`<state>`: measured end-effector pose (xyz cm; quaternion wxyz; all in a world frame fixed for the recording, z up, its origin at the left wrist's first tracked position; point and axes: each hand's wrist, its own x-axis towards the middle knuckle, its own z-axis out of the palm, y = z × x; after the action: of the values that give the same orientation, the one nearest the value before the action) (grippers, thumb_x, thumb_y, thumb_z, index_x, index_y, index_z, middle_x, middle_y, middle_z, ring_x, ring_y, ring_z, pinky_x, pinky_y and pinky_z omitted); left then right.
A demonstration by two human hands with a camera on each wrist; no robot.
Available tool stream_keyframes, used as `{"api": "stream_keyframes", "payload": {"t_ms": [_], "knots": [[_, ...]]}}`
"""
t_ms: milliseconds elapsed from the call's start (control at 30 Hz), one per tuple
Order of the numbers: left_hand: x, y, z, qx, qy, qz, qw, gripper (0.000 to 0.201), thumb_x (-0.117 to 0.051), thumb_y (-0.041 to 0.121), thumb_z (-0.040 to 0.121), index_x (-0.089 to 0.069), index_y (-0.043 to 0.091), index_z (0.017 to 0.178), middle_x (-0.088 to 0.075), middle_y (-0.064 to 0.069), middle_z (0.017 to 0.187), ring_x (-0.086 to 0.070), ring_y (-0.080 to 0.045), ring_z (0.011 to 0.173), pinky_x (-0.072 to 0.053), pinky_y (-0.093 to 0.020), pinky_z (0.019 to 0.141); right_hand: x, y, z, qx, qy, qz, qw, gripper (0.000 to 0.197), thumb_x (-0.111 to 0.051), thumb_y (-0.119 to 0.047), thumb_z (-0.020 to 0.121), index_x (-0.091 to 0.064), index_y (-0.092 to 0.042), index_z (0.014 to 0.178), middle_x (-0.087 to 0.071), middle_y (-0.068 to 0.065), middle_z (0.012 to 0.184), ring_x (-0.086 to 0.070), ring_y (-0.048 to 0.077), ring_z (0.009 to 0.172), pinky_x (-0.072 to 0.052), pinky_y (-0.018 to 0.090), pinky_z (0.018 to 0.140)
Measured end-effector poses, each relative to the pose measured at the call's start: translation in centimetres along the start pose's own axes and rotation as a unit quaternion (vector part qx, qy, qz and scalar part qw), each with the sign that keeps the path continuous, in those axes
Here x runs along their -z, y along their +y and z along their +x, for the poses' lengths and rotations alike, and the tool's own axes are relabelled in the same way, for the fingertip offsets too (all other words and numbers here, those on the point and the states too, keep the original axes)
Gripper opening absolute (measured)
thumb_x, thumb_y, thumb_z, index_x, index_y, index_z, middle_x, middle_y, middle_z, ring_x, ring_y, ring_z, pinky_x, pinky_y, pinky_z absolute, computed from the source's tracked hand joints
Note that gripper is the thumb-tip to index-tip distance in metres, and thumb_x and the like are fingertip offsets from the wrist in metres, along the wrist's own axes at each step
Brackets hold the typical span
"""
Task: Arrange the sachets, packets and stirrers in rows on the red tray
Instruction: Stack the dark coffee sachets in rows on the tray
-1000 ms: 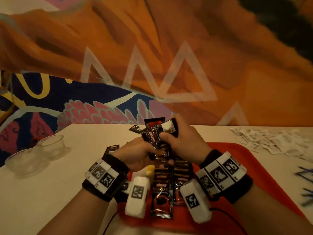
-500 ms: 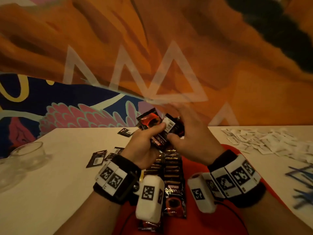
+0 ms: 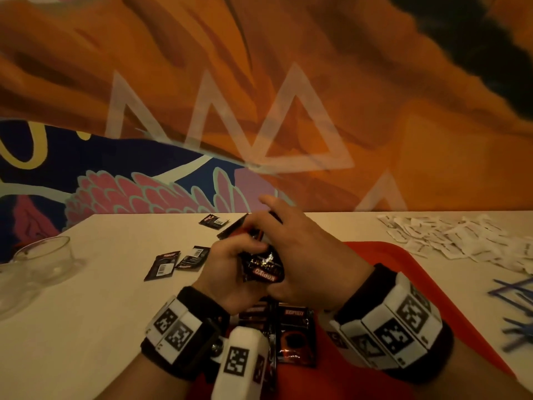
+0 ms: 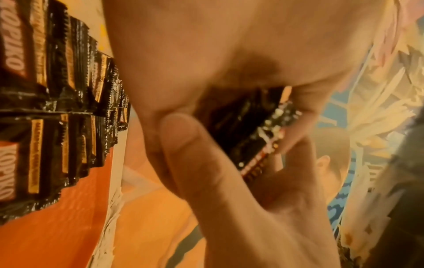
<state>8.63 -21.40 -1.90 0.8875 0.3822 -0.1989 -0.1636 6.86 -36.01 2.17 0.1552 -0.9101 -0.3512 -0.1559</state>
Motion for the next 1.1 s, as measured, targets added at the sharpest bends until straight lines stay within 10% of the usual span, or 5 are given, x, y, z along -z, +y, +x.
{"api": "stream_keyframes", "payload": {"t_ms": [133,267,500,667,1100], "knots": [[-0.8,-0.6,0.0,0.027,0.05,0.05,0.997,0.031,-0.047,-0.001,0.061,-0.074,0.011,0.069,-0.06,-0.011,0.073,-0.064,-0.024,0.068,-0.051,-0.036,0.06,0.1,-0.6,-0.1,0.002,-0.054,-0.025,0.998,0.121,-0.093,-0.04,0.057,-0.01,-0.051,0.144,0.001,-0.007,0.161,-0.015,0.021,0.146,-0.032,0.04,0.115],[-0.9,-0.7,-0.3,0.04,0.033,0.056,0.997,0.024,-0.06,0.004,0.055,-0.076,0.011,0.072,-0.066,-0.011,0.071,-0.068,-0.022,0.065,-0.054,-0.032,0.052,0.1,-0.6,-0.1,0.03,-0.034,-0.033,0.998,0.099,-0.09,-0.034,0.064,-0.03,-0.043,0.143,-0.023,-0.005,0.147,-0.032,0.02,0.132,-0.045,0.04,0.104],[-1.9,-1.2,-0.2,0.014,0.07,0.056,0.996,0.024,-0.051,-0.003,0.055,-0.071,0.008,0.059,-0.062,-0.009,0.062,-0.065,-0.018,0.055,-0.052,-0.027,0.046,-0.1,0.0,0.0,0.053,-0.022,-0.077,0.995,0.112,-0.089,-0.051,0.057,-0.026,-0.032,0.147,-0.013,-0.008,0.158,-0.017,0.016,0.143,-0.033,0.037,0.114],[-0.9,-0.8,-0.2,0.003,0.064,0.031,0.997,0.026,-0.049,0.004,0.064,-0.074,0.007,0.07,-0.065,-0.01,0.074,-0.068,-0.023,0.069,-0.056,-0.032,0.059,-0.3,0.8,0.0,0.044,-0.01,0.007,0.999,0.107,-0.087,-0.04,0.065,-0.021,-0.04,0.148,-0.042,-0.01,0.135,-0.042,0.012,0.123,-0.047,0.035,0.099],[1.4,0.3,-0.4,0.042,-0.023,-0.017,0.999,0.058,-0.085,0.012,0.059,-0.067,0.004,0.113,-0.064,-0.02,0.111,-0.066,-0.036,0.103,-0.056,-0.045,0.079,0.1,2.3,0.3,0.054,0.009,0.07,0.996,0.076,-0.083,-0.037,0.066,-0.049,-0.035,0.134,-0.046,-0.01,0.133,-0.048,0.011,0.121,-0.049,0.037,0.098]]}}
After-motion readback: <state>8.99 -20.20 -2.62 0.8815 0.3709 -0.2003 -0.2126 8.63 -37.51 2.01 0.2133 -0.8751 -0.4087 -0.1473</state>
